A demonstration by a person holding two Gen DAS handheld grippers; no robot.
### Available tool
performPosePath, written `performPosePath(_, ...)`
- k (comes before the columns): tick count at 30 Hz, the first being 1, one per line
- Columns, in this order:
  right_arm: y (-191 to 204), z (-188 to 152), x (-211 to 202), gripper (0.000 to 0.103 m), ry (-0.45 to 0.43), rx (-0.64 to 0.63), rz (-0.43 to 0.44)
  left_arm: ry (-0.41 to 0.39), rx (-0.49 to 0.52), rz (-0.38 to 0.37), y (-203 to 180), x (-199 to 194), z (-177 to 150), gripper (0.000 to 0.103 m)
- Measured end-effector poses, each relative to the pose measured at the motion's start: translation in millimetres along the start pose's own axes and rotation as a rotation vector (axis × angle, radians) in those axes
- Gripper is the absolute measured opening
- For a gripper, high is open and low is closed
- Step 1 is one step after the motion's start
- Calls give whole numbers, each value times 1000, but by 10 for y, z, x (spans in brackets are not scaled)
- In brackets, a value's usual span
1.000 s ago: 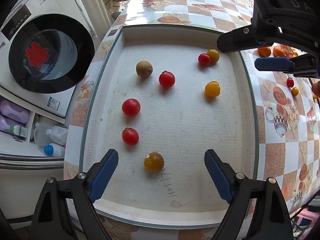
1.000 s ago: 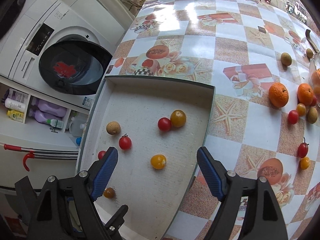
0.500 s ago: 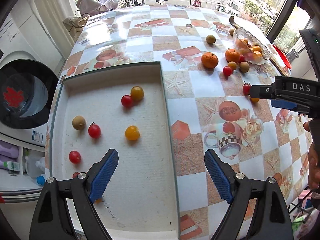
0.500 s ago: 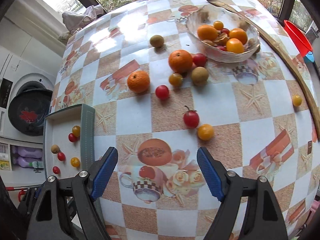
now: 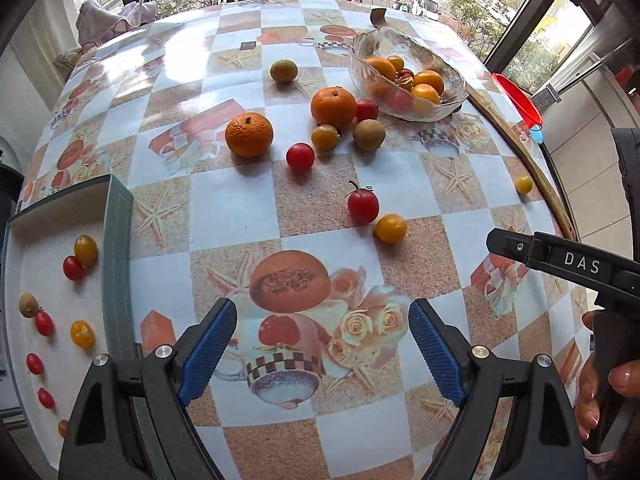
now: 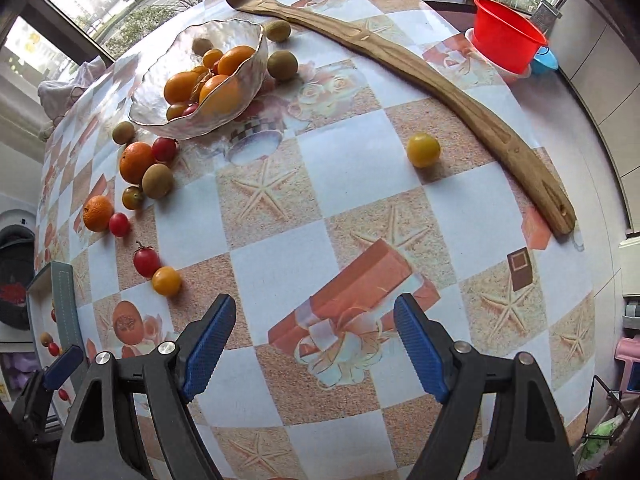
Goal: Organize fruits
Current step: 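Move both open tools back over the fruits on the table, then grasp a yellow cherry tomato with the left tool while the right tool grasps another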
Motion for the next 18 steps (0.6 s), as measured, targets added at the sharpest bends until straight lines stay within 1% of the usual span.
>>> performPosePath(3, -151, 73, 21, 84, -16, -1, -13, 0, -21, -10, -143, 125, 61, 88)
performPosePath(4, -195, 104, 34, 84, -22, -3, -14, -1, -26, -10, -177, 158, 77, 86)
performPosePath(5, -233, 133, 45, 84, -26, -4, -15, 0, -28, -6, -211, 196, 94, 78)
performPosePath(6, -273, 164, 53, 84, -31, -4, -17, 5, -31, 4, -238, 241, 105, 74)
performPosePath(9, -358, 261, 80, 83, -49, -9, -26, 10, -55, 19, -288, 356, 146, 74)
performPosePath(10, -376, 291, 91, 82, -53, -11, -27, 11, -63, 21, -302, 390, 161, 70)
performPosePath(11, -383, 323, 108, 79, -56, -13, -28, 14, -68, 29, -316, 421, 169, 64)
performPosePath(12, -401, 357, 114, 79, -63, -17, -34, 3, -66, 47, -331, 436, 190, 64)
performPosePath(15, -410, 455, 129, 77, -83, -37, -47, -11, -67, 64, -407, 472, 230, 63)
performPosePath(16, -412, 511, 151, 75, -89, -43, -51, -17, -69, 71, -425, 476, 239, 59)
performPosePath(17, -409, 547, 154, 73, -94, -48, -57, -24, -67, 83, -469, 495, 264, 49)
performPosePath(18, -400, 586, 153, 72, -98, -51, -60, -25, -66, 88, -499, 508, 283, 44)
Point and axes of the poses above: each gripper's, at about its wrist camera, not at the fingertips, and x roughly the way its jaws point, y to its left, z to its top, the point moved 9 cm from there along x, roughly the way its jaws point, and after that the axes turned 9 degrees about -x, right-handed, at the moved point
